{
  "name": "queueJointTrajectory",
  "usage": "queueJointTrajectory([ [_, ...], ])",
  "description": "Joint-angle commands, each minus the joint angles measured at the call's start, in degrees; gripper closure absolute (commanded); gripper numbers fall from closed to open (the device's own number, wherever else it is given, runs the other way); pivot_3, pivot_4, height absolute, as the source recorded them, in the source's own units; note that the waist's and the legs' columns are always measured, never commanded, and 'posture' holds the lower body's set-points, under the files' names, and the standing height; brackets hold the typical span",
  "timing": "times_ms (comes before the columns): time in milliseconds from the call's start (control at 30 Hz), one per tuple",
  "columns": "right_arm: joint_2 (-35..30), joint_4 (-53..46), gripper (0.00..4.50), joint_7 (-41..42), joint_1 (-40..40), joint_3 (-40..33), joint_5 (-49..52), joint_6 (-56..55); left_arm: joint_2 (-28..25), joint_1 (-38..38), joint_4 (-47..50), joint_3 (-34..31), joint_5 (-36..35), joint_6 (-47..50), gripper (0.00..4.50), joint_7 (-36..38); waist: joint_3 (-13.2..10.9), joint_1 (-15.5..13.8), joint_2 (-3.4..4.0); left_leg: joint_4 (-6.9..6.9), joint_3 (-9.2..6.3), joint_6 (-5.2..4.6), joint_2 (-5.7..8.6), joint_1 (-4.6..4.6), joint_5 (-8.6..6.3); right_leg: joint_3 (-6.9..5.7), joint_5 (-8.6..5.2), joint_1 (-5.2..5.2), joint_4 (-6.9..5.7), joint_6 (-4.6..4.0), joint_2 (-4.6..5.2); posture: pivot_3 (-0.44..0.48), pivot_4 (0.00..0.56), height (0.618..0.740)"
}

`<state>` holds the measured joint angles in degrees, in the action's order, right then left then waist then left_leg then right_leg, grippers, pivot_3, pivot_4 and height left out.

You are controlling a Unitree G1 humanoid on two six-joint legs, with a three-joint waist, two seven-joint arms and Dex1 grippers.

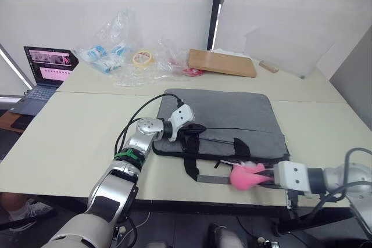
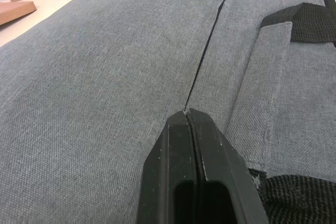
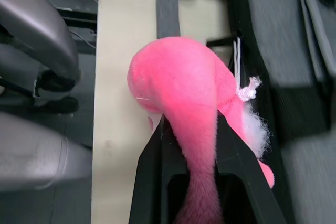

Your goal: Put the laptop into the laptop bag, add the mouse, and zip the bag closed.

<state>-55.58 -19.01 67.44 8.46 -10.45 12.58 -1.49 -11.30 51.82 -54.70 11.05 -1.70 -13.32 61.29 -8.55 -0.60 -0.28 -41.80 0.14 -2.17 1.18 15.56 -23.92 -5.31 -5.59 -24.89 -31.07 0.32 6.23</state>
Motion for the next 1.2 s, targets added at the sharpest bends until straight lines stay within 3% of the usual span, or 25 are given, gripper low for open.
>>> queueJointTrajectory([
  [33, -1.2, 2.7, 4.47, 0.0, 2.3, -7.7, 1.1, -2.9, -1.4, -3.4, -3.5, 1.0, 2.4, 1.9, 4.5, 0.1, 0.0, 0.0, 0.03, 0.0, -0.02, -0.09, -0.01, -0.08, -0.05, 0.03, -0.01, 0.06, 0.02, 0.0, 0.0, 0.0, 0.15, 0.74],
  [400, -2.0, 15.6, 4.47, 2.8, 4.6, -16.3, 2.4, -9.7, -1.0, -3.3, -3.9, 1.1, 2.6, 1.5, 4.5, -0.1, 0.0, 0.1, 0.07, 0.01, -0.16, -0.44, -0.04, -0.39, -0.25, 0.18, -0.19, 0.32, 0.08, -0.14, 0.0, 0.0, 0.15, 0.74],
  [700, -5.9, 36.7, 4.47, 4.8, 2.4, -18.3, 2.0, -18.3, 0.2, -3.0, -4.5, 1.2, 2.5, 1.4, 4.5, -0.5, 0.0, 0.0, 0.09, 0.02, -0.15, -0.47, -0.03, -0.46, -0.27, 0.23, -0.31, 0.46, 0.16, -0.12, 0.01, 0.0, 0.15, 0.74],
  [933, -4.1, 38.7, 4.47, 1.1, -5.0, -17.2, 6.1, -8.0, 0.1, -2.7, -4.8, 1.4, 2.8, 0.9, 4.5, -0.3, 0.2, 0.0, 0.31, 0.02, -0.13, -0.6, -0.03, -0.56, -0.34, 0.37, -0.37, 0.45, 0.23, 0.01, 0.2, 0.0, 0.15, 0.74],
  [1200, -1.6, 40.9, 4.47, -6.7, -15.5, -10.7, 2.2, -0.2, 0.6, -3.4, -4.2, 2.0, 2.8, 0.5, 4.5, 0.7, 0.2, 0.0, 0.45, 0.02, -0.12, -0.4, -0.01, -0.53, -0.24, 0.38, -0.34, 0.45, 0.18, 0.12, 0.24, 0.0, 0.15, 0.74],
])
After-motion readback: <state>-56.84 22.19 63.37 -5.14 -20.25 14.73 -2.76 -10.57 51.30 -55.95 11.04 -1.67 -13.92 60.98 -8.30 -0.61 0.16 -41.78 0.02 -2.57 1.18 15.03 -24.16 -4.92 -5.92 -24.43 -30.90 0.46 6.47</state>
